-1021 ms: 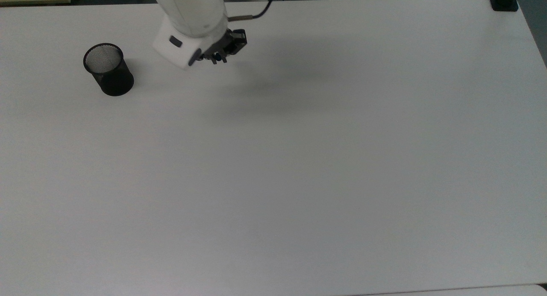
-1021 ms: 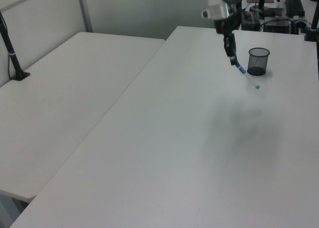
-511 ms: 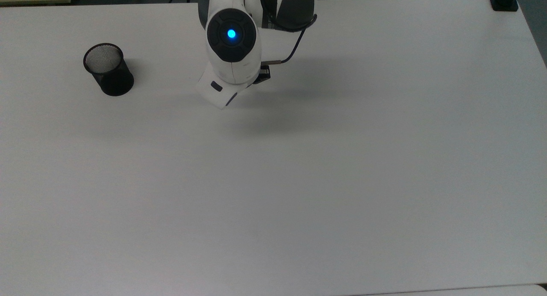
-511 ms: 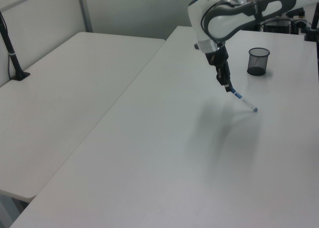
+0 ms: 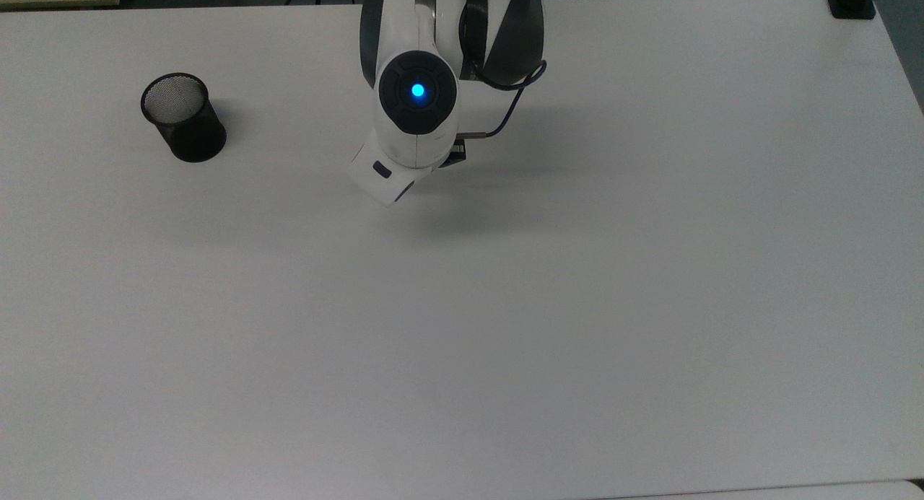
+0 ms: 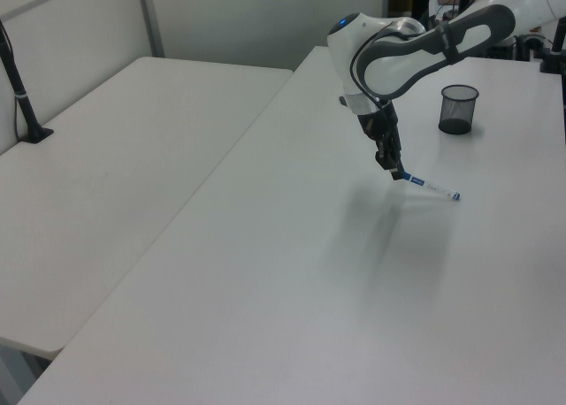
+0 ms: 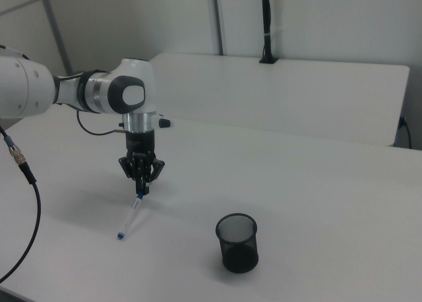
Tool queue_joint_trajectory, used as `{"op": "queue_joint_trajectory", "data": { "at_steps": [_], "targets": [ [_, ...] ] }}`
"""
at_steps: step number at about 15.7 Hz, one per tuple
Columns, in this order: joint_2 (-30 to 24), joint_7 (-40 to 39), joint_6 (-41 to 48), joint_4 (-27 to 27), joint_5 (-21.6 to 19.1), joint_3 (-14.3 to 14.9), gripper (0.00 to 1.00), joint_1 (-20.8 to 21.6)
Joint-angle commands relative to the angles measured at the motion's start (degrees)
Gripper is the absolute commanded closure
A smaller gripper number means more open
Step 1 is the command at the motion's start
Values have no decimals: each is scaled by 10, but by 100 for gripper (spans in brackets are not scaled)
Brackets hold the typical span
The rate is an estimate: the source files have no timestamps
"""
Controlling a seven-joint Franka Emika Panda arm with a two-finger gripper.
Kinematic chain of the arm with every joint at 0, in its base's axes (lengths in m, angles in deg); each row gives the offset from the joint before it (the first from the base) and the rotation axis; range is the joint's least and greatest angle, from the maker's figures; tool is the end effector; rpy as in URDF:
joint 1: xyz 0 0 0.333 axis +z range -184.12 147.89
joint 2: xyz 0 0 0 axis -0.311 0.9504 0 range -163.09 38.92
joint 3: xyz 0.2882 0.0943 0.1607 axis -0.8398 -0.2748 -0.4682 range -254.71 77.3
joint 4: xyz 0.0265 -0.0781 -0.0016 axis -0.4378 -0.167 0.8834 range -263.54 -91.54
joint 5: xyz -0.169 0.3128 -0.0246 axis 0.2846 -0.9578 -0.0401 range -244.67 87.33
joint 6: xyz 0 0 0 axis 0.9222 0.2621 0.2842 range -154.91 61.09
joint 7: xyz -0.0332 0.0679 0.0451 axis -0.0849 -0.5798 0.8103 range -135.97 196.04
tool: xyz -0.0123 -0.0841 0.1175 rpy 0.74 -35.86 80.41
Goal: Remove the marker
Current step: 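Carry the marker away from the cup and lower it to the table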
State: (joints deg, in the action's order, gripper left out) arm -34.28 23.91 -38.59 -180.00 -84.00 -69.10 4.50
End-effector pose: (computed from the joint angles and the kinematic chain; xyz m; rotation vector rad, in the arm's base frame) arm 0.5991 0.0672 0.3405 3.0239 0.2091 -0.5349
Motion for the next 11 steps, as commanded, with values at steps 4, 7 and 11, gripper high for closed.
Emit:
{"op": "queue_joint_trajectory", "data": {
  "at_steps": [4,7,11],
  "targets": [
    [-18,57,-13,-10,1,7,6,11],
    [-41,68,-9,-10,2,8,0,11],
    [-120,68,29,-11,2,9,0,-4]
  ]
}}
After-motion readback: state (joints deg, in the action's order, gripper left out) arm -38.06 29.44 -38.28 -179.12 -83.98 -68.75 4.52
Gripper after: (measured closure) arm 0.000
